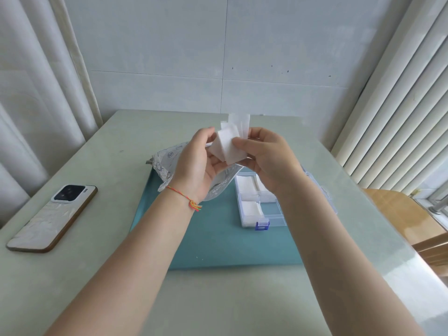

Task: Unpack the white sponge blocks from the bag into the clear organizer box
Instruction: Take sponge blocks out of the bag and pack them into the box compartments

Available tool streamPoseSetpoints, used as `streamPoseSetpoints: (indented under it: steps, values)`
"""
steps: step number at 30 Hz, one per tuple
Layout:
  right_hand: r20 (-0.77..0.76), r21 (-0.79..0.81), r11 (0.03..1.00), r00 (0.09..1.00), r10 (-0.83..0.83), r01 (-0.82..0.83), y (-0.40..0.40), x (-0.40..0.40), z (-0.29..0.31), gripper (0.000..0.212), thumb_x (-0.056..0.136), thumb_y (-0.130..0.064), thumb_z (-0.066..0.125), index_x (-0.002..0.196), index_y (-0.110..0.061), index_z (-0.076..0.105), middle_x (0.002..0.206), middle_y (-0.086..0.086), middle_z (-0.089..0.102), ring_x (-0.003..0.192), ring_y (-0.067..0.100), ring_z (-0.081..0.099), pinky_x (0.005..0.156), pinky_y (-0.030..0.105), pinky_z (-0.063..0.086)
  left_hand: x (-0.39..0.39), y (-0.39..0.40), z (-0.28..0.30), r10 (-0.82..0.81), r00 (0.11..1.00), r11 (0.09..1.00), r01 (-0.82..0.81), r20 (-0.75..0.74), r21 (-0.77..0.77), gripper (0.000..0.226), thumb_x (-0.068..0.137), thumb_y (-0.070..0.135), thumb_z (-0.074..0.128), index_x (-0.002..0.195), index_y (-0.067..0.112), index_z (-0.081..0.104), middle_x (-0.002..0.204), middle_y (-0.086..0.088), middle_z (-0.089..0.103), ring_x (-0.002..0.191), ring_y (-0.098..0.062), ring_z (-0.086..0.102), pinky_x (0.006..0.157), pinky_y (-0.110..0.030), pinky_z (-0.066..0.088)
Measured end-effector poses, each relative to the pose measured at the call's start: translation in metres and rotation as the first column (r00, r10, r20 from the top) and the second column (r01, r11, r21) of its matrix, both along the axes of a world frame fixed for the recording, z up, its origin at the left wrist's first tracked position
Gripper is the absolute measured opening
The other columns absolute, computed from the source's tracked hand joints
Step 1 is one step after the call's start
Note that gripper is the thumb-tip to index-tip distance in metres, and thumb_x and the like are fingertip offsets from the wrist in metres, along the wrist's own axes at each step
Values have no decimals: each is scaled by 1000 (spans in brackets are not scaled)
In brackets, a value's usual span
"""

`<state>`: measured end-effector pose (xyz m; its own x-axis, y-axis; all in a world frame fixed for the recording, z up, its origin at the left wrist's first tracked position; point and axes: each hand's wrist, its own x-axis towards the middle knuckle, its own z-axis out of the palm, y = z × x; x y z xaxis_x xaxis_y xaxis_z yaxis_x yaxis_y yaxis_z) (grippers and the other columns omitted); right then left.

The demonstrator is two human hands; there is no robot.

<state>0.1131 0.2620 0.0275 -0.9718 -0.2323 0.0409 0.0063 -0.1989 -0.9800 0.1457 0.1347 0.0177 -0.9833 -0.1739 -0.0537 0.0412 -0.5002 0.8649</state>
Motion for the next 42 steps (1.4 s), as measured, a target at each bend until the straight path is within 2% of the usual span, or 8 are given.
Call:
streamPoseSetpoints:
  steps: [4, 11, 14, 17, 21, 27, 38, 42]
  values:
    - [-101, 212, 969, 989, -111, 130, -10, 8, -3, 16, 84, -10, 73, 87, -13, 58, 80, 5, 66, 66, 15, 62, 58, 25, 50, 2, 6, -3, -85, 996, 994, 85, 5, 73, 37, 99, 22, 47, 121, -5, 59, 120, -30, 63, 99, -30, 64, 91, -45, 54]
    - [-562, 607, 684, 827, 11, 404, -15, 15, -5, 32, 88, -27, 65, 109, -13, 45, 60, -6, 49, 59, 15, 49, 55, 32, 39, 1, 3, -10, -169, 985, 962, 161, 17, 222, 19, 97, 6, 45, 87, 5, 60, 79, -11, 71, 71, -20, 71, 63, -27, 58]
    - [-648, 682, 570, 741, 180, 458, -5, 18, 0, 59, 80, -43, 70, 126, -19, 43, 96, -4, 49, 96, 19, 50, 82, 32, 40, 1, 3, -8, -215, 977, 962, 211, 3, 173, 21, 97, 3, 44, 86, 6, 62, 73, -6, 71, 66, -17, 71, 59, -24, 56]
    - [-554, 815, 441, 729, 402, 376, 5, 19, 7, 112, 57, -60, 82, 149, -32, 24, 142, -4, 31, 131, 17, 28, 102, 35, 28, 4, 3, -6, -268, 963, 956, 264, 13, 131, 19, 95, 3, 47, 89, 10, 63, 75, -3, 69, 69, -16, 68, 55, -23, 55]
    - [-517, 856, 317, 673, 529, 408, 8, 20, 4, 129, 59, -47, 87, 156, -32, 3, 152, -9, 25, 139, 16, 18, 105, 40, 29, 2, 3, -10, -339, 940, 940, 338, 27, 44, 20, 91, 3, 50, 104, 13, 61, 103, -12, 59, 97, -25, 57, 71, -34, 47]
    - [-530, 847, 373, 652, 541, 378, 6, 25, 6, 113, 69, -31, 75, 155, -37, 3, 116, -11, 45, 115, 14, 35, 99, 40, 35, 0, -6, -13, -452, 892, 891, 450, 11, 60, 33, 81, 9, 56, 114, 11, 54, 113, -12, 43, 108, -26, 40, 90, -40, 31]
    - [-456, 844, 518, 698, 552, 142, 5, 24, 8, 104, 70, -29, 80, 151, -40, 17, 114, -13, 49, 80, -17, 44, 91, 31, 38, -5, -4, -20, -502, 865, 859, 500, -9, 104, 24, 79, 11, 63, 101, 18, 56, 109, -8, 45, 111, -24, 37, 82, -32, 37]
    - [-452, 834, 532, 732, 510, 144, 8, 23, 12, 116, 61, -41, 89, 150, -43, 16, 113, -9, 45, 82, -7, 50, 94, 31, 40, -6, -3, -20, -501, 865, 858, 496, 6, 130, 39, 75, 9, 64, 109, 17, 47, 103, -4, 45, 95, -18, 46, 75, -26, 35]
